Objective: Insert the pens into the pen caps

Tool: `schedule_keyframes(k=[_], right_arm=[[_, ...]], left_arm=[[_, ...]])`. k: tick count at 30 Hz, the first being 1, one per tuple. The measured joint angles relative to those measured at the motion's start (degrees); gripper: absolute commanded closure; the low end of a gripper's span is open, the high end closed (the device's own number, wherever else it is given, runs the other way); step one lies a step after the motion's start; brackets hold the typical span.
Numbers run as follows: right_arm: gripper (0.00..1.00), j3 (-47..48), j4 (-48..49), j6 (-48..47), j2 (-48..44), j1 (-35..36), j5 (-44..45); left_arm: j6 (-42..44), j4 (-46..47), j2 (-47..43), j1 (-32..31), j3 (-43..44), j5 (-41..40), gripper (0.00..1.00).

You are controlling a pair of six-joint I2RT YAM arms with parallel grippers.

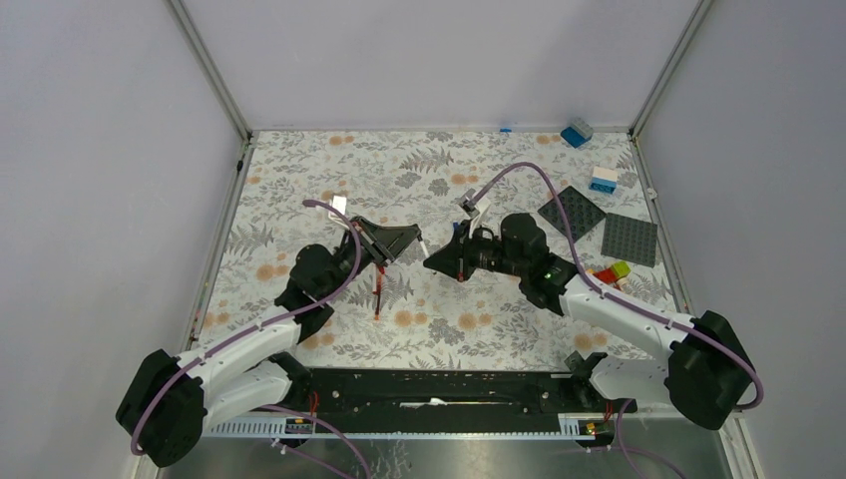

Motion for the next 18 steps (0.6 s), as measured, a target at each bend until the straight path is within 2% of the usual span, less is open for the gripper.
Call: schedule_keyframes(k=[12, 18], right_arm=[[1.00, 5.0, -7.0, -2.8, 2.6, 0.3, 1.7], [1.00, 11.6, -15.5, -5.6, 7.3, 0.9, 6.3]], left_arm=[[-0.7, -0.1, 0.5, 0.2, -0.5, -2.5, 1.00], [-2.4, -0.7, 3.2, 0.2, -0.3, -6.7, 1.00]])
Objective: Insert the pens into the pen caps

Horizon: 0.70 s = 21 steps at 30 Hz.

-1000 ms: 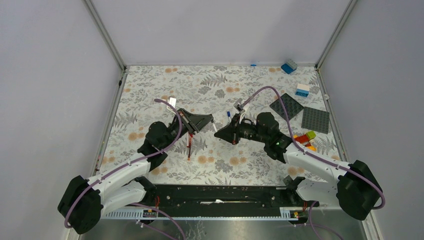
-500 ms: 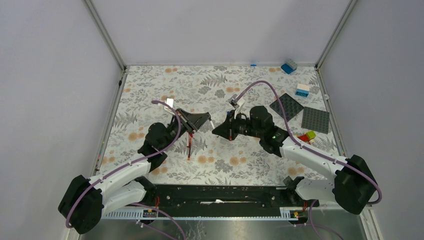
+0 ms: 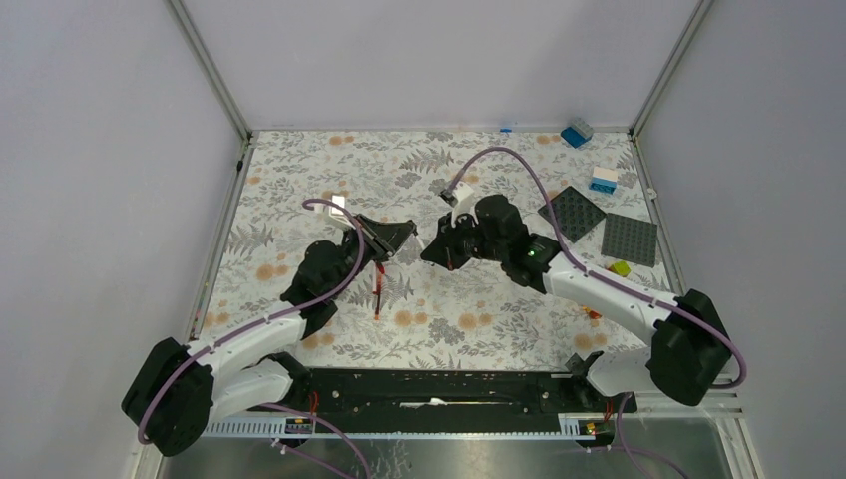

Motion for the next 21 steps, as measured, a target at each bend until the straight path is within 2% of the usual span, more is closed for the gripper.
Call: schedule_keyframes(k=[6, 14, 18, 21], right_arm=[[1.00, 6.2, -7.7, -2.6, 6.2, 0.7, 4.6], [1.00, 6.6, -9.6, -3.3, 7.5, 0.9, 5.8], [1.00, 6.4, -9.1, -2.9, 6.8, 0.4, 3.3], [1.00, 4.8, -6.3, -1.4, 5.0, -1.4, -2.4]], left_arm=[[-1.3, -2.8, 4.0, 0.0, 1.5, -3.9, 1.00], [-2.4, -3.5, 6.1, -0.1, 1.6, -3.8, 1.00], [-1.6, -3.2, 5.1, -0.1, 1.5, -3.0, 1.00], [-0.7, -1.3, 3.5, -0.1, 1.1, -1.5, 1.00]])
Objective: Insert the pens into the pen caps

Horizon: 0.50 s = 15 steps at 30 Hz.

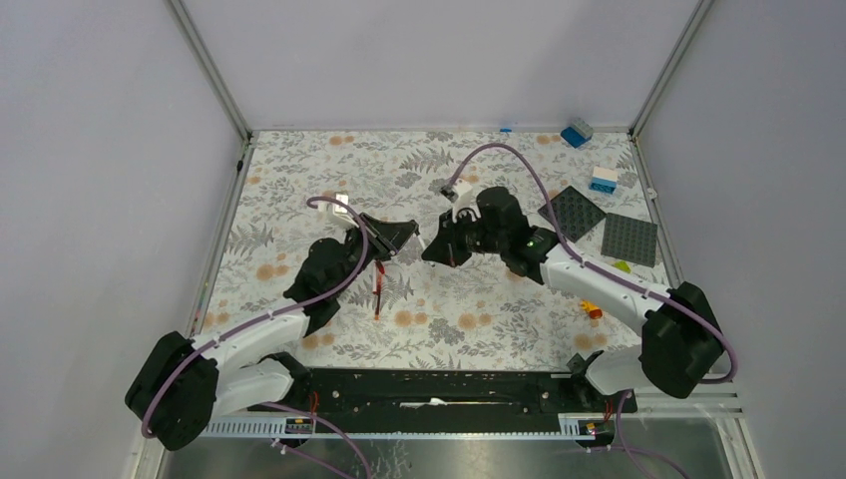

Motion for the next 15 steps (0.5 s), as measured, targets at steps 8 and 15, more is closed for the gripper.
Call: schedule_keyframes(k=[8, 15], right_arm=[[1.00, -5.9, 16.3, 10.0, -1.7, -7.0, -22.8], [1.00, -6.2, 20.4, 12.7, -1.7, -7.7, -26.4]], left_arm=[[1.7, 6.5, -4.0, 0.0, -1.6, 4.4, 1.00], [2.3, 9.0, -5.0, 0.0, -1.7, 5.2, 1.00]])
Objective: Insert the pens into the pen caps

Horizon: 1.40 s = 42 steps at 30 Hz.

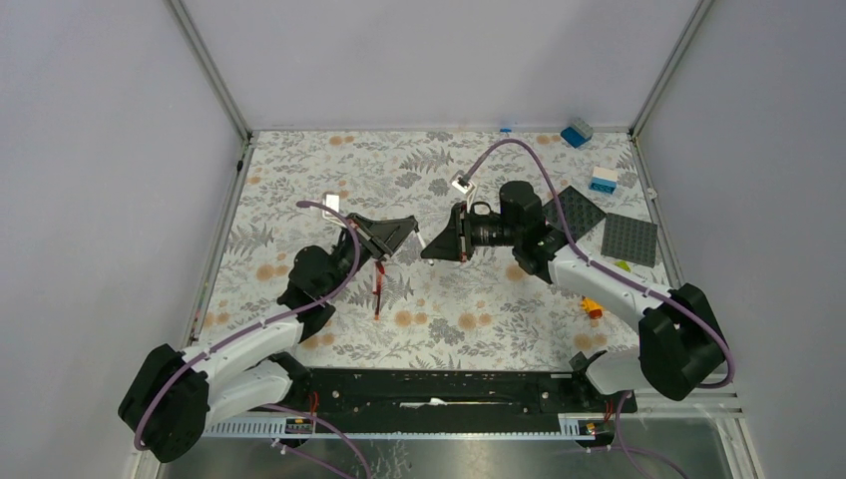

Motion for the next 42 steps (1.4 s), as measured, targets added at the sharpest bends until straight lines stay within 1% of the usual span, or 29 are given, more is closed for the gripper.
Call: schedule_keyframes(k=[4, 8, 12, 17, 25, 27, 30, 32, 34, 37, 40, 42], right_arm=[[1.00, 1.4, -5.6, -2.6, 0.2, 0.5, 3.7], [1.00, 5.9, -15.5, -7.5, 1.9, 3.0, 12.6], [1.00, 8.7, -20.6, -9.5, 4.5, 4.4, 19.6], [1.00, 8.7, -22.5, -9.6, 6.0, 5.2, 21.6], [1.00, 8.6, -22.8, -9.4, 6.4, 5.2, 21.4], [1.00, 8.3, -22.7, -9.4, 6.4, 5.2, 21.4], [1.00, 6.0, -21.2, -8.9, 5.4, 5.2, 20.9], [1.00, 4.1, -19.8, -8.5, 4.2, 5.2, 20.5], [1.00, 2.6, -17.9, -7.9, 2.8, 5.2, 21.6], [1.00, 0.5, -14.3, -7.2, 1.0, 4.1, 24.2], [1.00, -3.5, -13.6, -6.9, -2.4, 3.7, 26.9], [1.00, -5.6, -14.2, -6.8, -4.0, 3.7, 28.8]], left_arm=[[0.5, -2.8, 0.5, 0.0, 0.3, -0.9, 1.00], [0.7, -8.0, 2.4, 0.0, 2.5, -3.8, 1.00], [1.3, -15.2, 4.5, 0.0, 5.7, -6.3, 1.00], [0.9, -20.1, 5.7, 0.0, 6.3, -6.7, 1.00], [0.4, -21.4, 5.8, 0.0, 6.6, -6.7, 1.00], [0.5, -21.6, 5.8, -0.1, 6.6, -6.7, 0.98], [0.4, -23.5, 5.3, -0.7, 6.6, -6.7, 0.84], [0.5, -24.5, 4.7, -1.1, 6.6, -6.4, 0.67], [0.9, -27.4, 3.6, -1.8, 6.7, -4.9, 0.54], [2.6, -33.8, 1.0, -3.8, 7.1, -2.9, 0.44], [5.0, -40.9, -2.9, -4.2, 9.0, -3.3, 0.32], [6.8, -44.7, -5.5, -4.2, 10.5, -4.2, 0.17]])
